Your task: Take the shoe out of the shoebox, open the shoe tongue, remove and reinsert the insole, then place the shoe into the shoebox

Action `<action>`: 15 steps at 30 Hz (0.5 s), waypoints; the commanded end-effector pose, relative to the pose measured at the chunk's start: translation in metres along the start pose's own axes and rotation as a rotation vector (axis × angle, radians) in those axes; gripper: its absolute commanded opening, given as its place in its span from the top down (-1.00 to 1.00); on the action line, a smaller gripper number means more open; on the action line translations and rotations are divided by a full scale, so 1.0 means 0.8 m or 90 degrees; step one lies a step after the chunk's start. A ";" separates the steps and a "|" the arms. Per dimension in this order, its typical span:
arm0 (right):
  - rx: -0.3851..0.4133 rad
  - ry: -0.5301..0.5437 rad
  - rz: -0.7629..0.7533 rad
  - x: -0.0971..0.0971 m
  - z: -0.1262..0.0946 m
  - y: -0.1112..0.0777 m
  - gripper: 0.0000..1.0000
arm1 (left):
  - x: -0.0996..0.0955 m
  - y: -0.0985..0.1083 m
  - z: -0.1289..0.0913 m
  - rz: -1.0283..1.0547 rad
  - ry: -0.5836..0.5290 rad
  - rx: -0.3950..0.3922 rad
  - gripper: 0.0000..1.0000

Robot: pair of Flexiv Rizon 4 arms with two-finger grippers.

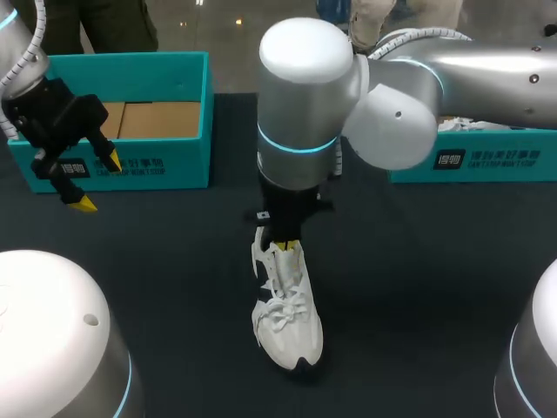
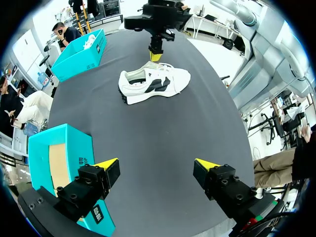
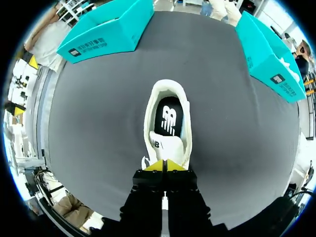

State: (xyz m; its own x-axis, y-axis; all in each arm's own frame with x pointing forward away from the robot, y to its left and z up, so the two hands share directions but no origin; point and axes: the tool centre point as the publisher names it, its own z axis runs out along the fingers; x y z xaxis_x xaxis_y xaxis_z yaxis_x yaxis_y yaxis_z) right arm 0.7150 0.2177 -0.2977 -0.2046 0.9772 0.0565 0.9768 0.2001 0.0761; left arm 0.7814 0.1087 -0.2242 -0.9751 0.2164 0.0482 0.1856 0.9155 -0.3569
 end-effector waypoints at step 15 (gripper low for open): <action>0.031 0.057 -0.299 -0.011 -0.012 0.035 -1.00 | 0.001 0.000 0.000 0.000 0.000 -0.001 -1.00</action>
State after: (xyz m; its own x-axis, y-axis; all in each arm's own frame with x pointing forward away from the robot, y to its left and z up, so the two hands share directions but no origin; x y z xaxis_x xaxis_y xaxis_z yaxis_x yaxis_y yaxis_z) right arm 0.7411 0.2143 -0.2844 -0.6275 0.7710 0.1086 0.7785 0.6237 0.0699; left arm 0.7814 0.1087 -0.2242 -0.9751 0.2165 0.0482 0.1856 0.9155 -0.3569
